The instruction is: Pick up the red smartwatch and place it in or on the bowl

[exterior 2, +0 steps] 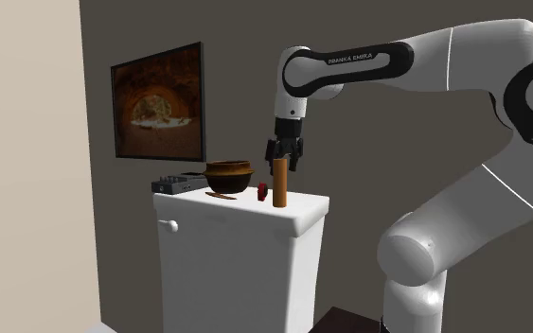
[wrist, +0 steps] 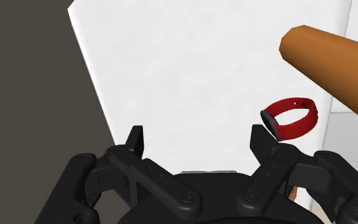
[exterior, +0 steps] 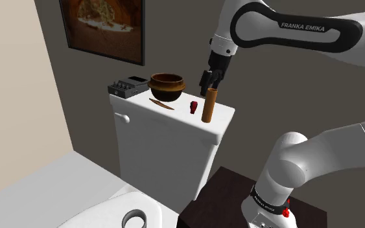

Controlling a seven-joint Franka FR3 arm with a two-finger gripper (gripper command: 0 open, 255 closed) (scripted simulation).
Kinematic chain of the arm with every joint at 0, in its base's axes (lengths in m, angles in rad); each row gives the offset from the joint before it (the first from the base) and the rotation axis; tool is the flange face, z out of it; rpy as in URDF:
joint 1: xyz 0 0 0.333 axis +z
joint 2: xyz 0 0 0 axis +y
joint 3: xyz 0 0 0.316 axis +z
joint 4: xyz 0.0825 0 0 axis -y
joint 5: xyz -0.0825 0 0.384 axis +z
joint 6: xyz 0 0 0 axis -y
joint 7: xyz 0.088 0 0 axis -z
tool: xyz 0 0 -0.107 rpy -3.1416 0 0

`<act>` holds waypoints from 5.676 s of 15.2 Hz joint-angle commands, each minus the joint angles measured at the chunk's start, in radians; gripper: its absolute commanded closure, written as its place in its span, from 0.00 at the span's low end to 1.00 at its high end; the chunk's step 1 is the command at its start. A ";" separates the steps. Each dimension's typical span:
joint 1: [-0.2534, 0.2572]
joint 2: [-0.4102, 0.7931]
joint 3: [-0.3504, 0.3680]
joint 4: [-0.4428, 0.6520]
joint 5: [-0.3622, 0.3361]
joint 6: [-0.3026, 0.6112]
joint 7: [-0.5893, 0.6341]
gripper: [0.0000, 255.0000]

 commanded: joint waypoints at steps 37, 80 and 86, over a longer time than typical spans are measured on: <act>0.067 0.177 0.109 0.083 0.114 -0.076 0.095 1.00; 0.024 0.854 0.088 1.159 0.007 -0.482 0.062 1.00; 0.019 0.790 0.083 0.987 0.017 -0.373 0.056 1.00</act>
